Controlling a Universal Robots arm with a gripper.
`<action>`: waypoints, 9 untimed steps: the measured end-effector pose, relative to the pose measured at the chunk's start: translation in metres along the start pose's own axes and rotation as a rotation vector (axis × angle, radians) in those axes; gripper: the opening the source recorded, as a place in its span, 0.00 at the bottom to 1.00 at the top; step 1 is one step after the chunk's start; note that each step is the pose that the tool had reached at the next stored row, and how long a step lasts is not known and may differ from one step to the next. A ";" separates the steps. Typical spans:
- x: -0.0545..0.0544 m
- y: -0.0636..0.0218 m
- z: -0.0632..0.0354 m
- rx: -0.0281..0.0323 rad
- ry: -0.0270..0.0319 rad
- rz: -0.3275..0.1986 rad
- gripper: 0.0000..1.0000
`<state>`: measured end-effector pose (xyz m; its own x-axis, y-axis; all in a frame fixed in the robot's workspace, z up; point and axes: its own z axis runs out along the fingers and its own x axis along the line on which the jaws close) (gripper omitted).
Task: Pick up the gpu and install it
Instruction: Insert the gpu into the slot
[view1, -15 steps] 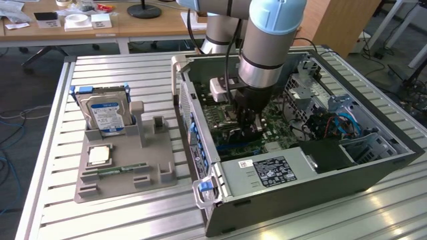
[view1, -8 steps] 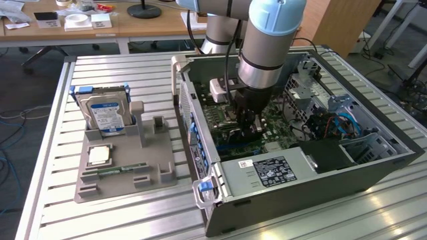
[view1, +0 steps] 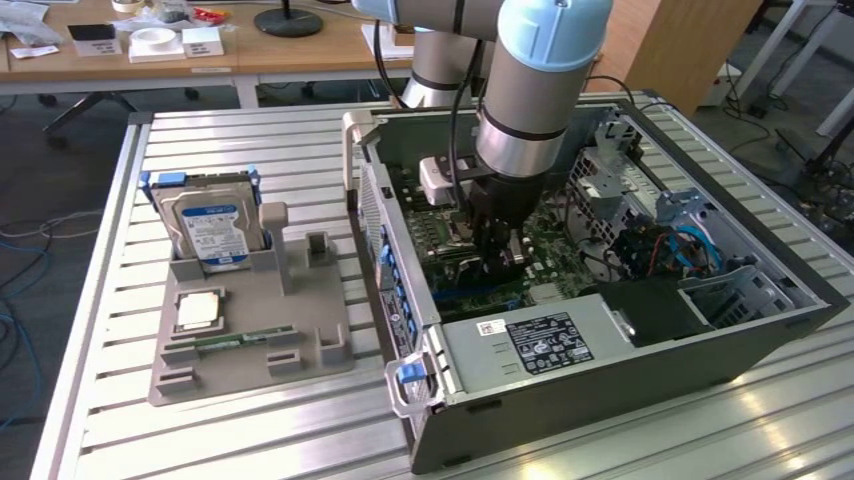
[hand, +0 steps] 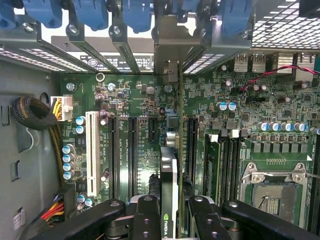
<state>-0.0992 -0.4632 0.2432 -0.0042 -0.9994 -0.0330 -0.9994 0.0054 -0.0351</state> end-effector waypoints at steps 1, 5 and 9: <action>0.000 0.0000 0.0000 0.0001 0.0000 0.000 0.27; 0.000 0.0000 0.0000 0.0000 -0.0001 0.000 0.27; 0.000 0.0001 0.0001 -0.0002 -0.0005 0.000 0.27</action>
<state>-0.0993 -0.4632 0.2431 -0.0043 -0.9994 -0.0335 -0.9994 0.0055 -0.0349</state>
